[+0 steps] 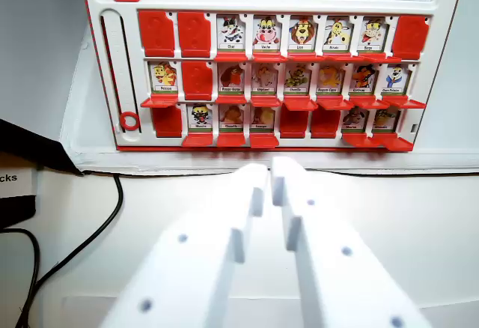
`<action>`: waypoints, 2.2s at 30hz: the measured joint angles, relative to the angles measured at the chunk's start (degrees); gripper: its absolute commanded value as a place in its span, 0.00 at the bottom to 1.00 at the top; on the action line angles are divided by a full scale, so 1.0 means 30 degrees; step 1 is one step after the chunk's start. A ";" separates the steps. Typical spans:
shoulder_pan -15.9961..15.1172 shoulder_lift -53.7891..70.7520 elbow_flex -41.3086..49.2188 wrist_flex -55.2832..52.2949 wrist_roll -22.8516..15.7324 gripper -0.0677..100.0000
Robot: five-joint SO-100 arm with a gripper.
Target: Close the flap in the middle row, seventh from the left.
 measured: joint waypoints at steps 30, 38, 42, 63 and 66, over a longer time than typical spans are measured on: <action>0.1816 0.0059 0.2139 -0.2461 -0.1904 0.00; 0.2578 -0.0469 0.4014 -0.4688 -0.2402 0.00; 0.3926 -0.1641 0.6357 -0.7734 -0.3428 0.00; 0.6680 -1.5029 0.4775 -1.6348 -0.4189 0.00; 0.6621 -1.6113 0.3486 -1.6348 -0.3984 0.00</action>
